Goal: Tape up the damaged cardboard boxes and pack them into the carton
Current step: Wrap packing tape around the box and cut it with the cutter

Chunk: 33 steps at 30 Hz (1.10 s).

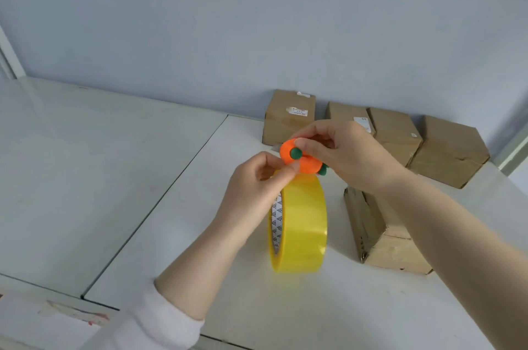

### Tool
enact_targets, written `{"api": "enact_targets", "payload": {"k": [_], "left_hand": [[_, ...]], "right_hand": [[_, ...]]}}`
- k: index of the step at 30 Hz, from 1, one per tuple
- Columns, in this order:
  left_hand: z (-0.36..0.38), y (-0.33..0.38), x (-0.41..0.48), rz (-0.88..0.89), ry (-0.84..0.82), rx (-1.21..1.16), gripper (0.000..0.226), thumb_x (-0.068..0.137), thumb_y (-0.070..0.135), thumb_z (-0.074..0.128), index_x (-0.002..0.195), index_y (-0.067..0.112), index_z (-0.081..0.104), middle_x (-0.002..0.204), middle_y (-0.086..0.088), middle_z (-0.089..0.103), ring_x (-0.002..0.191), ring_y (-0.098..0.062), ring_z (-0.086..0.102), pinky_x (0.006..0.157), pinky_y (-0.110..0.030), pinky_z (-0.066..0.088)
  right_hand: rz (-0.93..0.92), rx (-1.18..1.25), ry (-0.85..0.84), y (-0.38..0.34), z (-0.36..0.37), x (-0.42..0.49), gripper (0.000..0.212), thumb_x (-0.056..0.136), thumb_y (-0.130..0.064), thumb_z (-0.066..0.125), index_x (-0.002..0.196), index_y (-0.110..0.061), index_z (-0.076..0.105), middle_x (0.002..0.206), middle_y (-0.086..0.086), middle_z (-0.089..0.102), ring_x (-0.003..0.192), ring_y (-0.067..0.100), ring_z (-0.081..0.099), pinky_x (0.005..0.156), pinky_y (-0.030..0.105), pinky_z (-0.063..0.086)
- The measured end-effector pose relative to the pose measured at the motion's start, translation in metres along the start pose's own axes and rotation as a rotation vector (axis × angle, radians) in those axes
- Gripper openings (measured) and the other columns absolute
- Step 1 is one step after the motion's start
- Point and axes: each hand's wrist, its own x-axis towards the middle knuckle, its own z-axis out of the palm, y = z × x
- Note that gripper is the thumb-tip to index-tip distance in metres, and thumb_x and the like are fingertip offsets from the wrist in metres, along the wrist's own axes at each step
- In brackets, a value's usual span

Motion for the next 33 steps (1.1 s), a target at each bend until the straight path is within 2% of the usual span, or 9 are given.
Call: {"api": "enact_targets", "payload": {"k": [3, 7, 10, 14, 19, 24, 26, 29, 33], "left_hand": [[0.004, 0.001, 0.005, 0.034, 0.001, 0.004, 0.024, 0.081, 0.026, 0.069, 0.061, 0.024, 0.057, 0.064, 0.015, 0.062, 0.064, 0.003, 0.056, 0.059, -0.005, 0.039], [0.007, 0.001, 0.008, 0.051, -0.003, 0.0, 0.023, 0.084, 0.016, 0.066, 0.063, 0.02, 0.057, 0.066, 0.014, 0.066, 0.066, 0.004, 0.058, 0.06, -0.004, 0.039], [0.009, 0.002, 0.009, 0.051, 0.006, -0.006, 0.022, 0.085, 0.014, 0.064, 0.064, 0.017, 0.058, 0.069, 0.011, 0.067, 0.068, 0.003, 0.059, 0.061, -0.004, 0.041], [0.014, 0.003, 0.007, 0.039, 0.043, -0.001, 0.025, 0.084, 0.017, 0.065, 0.061, 0.02, 0.056, 0.078, -0.003, 0.068, 0.074, -0.004, 0.061, 0.063, -0.006, 0.043], [0.016, 0.005, 0.006, 0.0, 0.075, -0.013, 0.026, 0.084, 0.02, 0.065, 0.061, 0.018, 0.054, 0.089, -0.018, 0.066, 0.075, -0.008, 0.058, 0.064, -0.011, 0.043], [0.01, 0.004, -0.001, 0.004, 0.101, -0.036, 0.023, 0.077, 0.029, 0.069, 0.07, 0.01, 0.057, 0.094, -0.022, 0.064, 0.083, -0.017, 0.057, 0.079, -0.033, 0.042], [0.006, 0.004, -0.004, 0.012, 0.076, -0.024, 0.015, 0.082, 0.026, 0.068, 0.07, 0.02, 0.06, 0.094, -0.013, 0.068, 0.085, -0.014, 0.059, 0.084, -0.035, 0.043], [0.005, 0.004, -0.005, 0.022, 0.043, 0.009, 0.013, 0.086, 0.02, 0.065, 0.074, 0.021, 0.059, 0.098, -0.015, 0.067, 0.088, -0.016, 0.059, 0.087, -0.036, 0.042], [0.009, 0.007, -0.003, 0.033, 0.05, -0.065, 0.019, 0.085, 0.009, 0.062, 0.071, 0.021, 0.057, 0.08, 0.002, 0.073, 0.078, -0.007, 0.064, 0.079, -0.027, 0.045]], "right_hand": [[-0.055, -0.035, 0.184, 0.001, 0.007, -0.009, 0.007, 0.089, -0.021, 0.061, 0.09, -0.018, 0.067, 0.074, -0.021, 0.058, 0.06, -0.006, 0.055, 0.058, 0.007, 0.041], [-0.055, -0.052, 0.34, 0.002, 0.014, -0.015, 0.005, 0.088, -0.018, 0.063, 0.088, -0.013, 0.065, 0.073, -0.027, 0.051, 0.069, -0.014, 0.051, 0.061, 0.003, 0.038], [0.056, 0.015, 0.37, 0.005, 0.019, -0.012, 0.006, 0.089, -0.022, 0.061, 0.085, -0.017, 0.06, 0.073, -0.021, 0.052, 0.07, 0.0, 0.053, 0.062, 0.01, 0.042], [0.28, 0.135, 0.354, 0.012, 0.019, -0.003, 0.016, 0.091, -0.028, 0.057, 0.088, -0.012, 0.061, 0.079, -0.01, 0.056, 0.08, 0.016, 0.056, 0.072, 0.033, 0.05], [0.455, 0.367, 0.318, 0.015, 0.018, 0.003, 0.024, 0.093, -0.026, 0.057, 0.072, -0.015, 0.057, 0.077, 0.0, 0.06, 0.054, 0.01, 0.054, 0.054, 0.023, 0.048], [0.672, 0.755, 0.447, 0.021, -0.005, 0.003, 0.018, 0.092, -0.022, 0.058, 0.08, -0.009, 0.055, 0.075, 0.003, 0.051, 0.053, 0.013, 0.05, 0.041, 0.016, 0.047], [0.655, 0.719, 0.504, 0.034, -0.033, -0.008, 0.02, 0.091, -0.024, 0.06, 0.076, -0.012, 0.057, 0.076, 0.004, 0.054, 0.053, 0.013, 0.05, 0.041, 0.016, 0.046], [0.576, 0.525, 0.603, 0.071, -0.077, -0.044, 0.015, 0.092, -0.03, 0.058, 0.094, -0.016, 0.065, 0.082, -0.004, 0.06, 0.063, 0.008, 0.055, 0.048, 0.015, 0.048], [0.753, 0.122, 0.661, 0.135, -0.095, -0.103, 0.023, 0.092, -0.023, 0.057, 0.102, -0.004, 0.065, 0.07, 0.01, 0.058, 0.055, 0.02, 0.051, 0.057, 0.029, 0.043]]}}
